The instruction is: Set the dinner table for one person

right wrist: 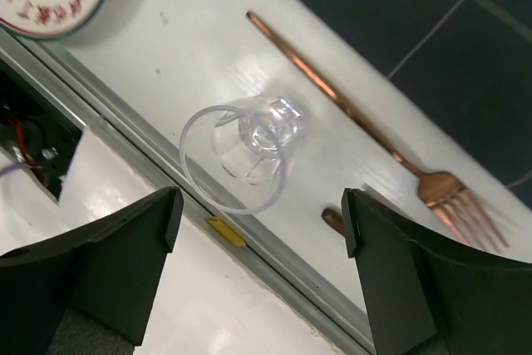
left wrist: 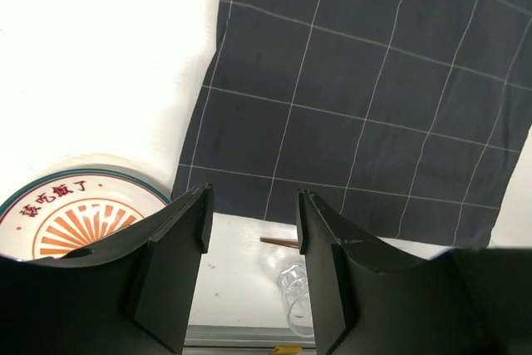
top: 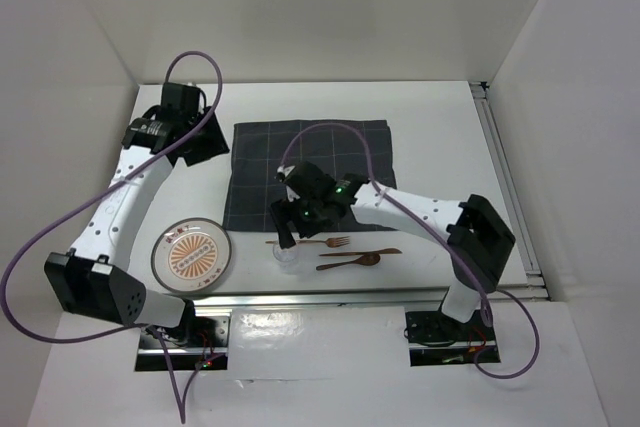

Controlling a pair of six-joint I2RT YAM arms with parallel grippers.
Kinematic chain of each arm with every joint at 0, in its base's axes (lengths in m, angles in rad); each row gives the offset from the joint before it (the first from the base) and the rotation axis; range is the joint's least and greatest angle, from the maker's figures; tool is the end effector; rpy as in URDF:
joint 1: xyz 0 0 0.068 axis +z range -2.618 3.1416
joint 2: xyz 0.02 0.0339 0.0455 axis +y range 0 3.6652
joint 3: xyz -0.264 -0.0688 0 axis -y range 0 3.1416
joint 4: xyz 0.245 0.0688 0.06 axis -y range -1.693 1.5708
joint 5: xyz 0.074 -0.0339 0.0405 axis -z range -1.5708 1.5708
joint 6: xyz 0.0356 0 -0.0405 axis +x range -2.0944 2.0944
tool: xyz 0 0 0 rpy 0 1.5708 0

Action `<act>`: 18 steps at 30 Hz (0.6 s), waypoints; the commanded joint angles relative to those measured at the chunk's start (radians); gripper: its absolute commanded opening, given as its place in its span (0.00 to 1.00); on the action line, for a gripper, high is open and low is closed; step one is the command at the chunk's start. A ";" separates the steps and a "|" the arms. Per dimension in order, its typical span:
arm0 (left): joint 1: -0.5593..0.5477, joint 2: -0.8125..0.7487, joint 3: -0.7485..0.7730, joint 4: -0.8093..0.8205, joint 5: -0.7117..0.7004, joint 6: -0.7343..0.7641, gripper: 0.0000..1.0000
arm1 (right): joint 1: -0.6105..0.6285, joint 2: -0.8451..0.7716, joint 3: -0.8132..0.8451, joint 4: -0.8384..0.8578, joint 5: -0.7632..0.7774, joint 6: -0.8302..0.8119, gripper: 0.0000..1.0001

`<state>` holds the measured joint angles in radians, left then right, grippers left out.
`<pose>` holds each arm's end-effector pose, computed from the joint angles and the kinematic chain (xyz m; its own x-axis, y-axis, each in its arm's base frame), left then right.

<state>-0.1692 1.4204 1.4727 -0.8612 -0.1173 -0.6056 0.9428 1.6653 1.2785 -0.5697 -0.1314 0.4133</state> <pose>0.2939 -0.0460 0.3681 -0.6362 -0.4648 -0.6157 -0.3340 0.8854 -0.3233 0.2062 0.2920 0.2502 -0.7797 -0.3962 -0.4848 -0.5825 0.7430 0.3295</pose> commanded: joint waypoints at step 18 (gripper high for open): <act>-0.004 -0.043 0.006 -0.024 -0.050 0.010 0.59 | 0.074 0.143 0.165 -0.016 0.142 -0.022 0.00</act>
<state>-0.1692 1.3849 1.4490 -0.8879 -0.1455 -0.6048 1.0084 1.8347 1.3289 -0.5667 -0.0647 0.3920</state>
